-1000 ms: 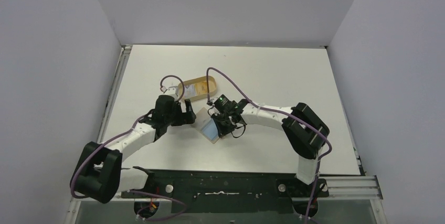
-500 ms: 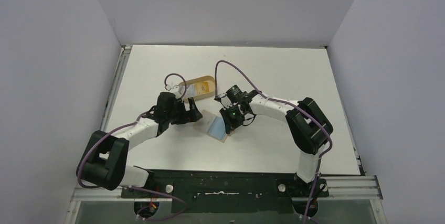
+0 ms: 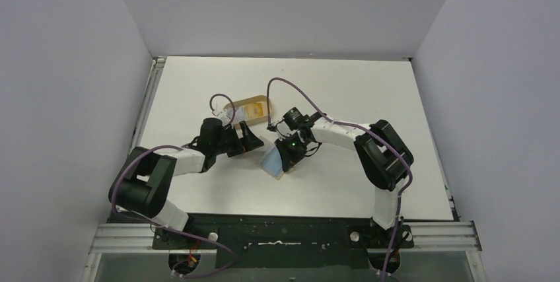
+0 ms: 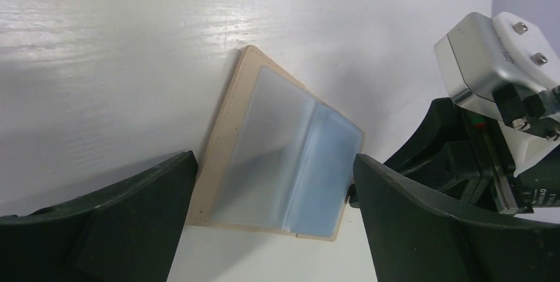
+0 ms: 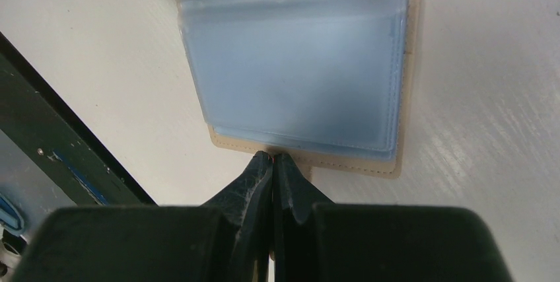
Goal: Take the credit cards out of the card holder
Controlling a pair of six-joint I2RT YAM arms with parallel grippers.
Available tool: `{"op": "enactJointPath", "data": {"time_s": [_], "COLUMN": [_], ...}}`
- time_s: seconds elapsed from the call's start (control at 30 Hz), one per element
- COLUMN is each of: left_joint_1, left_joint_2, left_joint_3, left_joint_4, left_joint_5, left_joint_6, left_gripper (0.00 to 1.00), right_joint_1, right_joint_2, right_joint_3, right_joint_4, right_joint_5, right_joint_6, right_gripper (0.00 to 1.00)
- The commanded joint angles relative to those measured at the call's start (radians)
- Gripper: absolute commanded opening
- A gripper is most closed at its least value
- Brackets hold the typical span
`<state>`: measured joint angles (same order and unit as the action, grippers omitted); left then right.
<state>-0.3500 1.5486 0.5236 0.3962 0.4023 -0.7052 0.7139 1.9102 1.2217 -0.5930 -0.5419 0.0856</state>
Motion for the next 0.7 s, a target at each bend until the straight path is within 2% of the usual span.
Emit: {"op": "enactJointPath", "data": {"time_s": [0.0,0.17,0.33,0.5,0.67], "left_joint_1": [-0.004,-0.004,-0.004,-0.006,-0.005], "left_joint_2": [0.019,-0.028,0.001,0.077,0.109], "left_joint_3": [-0.054,-0.110,-0.159,-0.199,-0.222], "left_joint_4": [0.053,0.143,0.317,0.535,0.662], "left_joint_5": [0.070,0.112,0.170,0.212,0.217], "left_joint_6": [-0.066,-0.148,-0.275,-0.400,-0.456], "left_gripper": [0.88,0.83,0.61,0.48,0.37], "right_joint_1": [-0.006,-0.011,-0.013,-0.016,-0.016], "right_joint_2": [0.001,0.001,0.002,-0.002,-0.005], "right_joint_3": [0.015,0.015,0.016,0.014,0.011], "right_joint_4": [0.019,0.021,0.022,0.024,0.023], "right_joint_5": [-0.017,-0.015,-0.009,-0.004,0.003], "right_joint_6": [-0.020,-0.019,-0.017,-0.015,-0.015], "right_gripper": [0.00,0.00,0.00,0.00,0.00]}}
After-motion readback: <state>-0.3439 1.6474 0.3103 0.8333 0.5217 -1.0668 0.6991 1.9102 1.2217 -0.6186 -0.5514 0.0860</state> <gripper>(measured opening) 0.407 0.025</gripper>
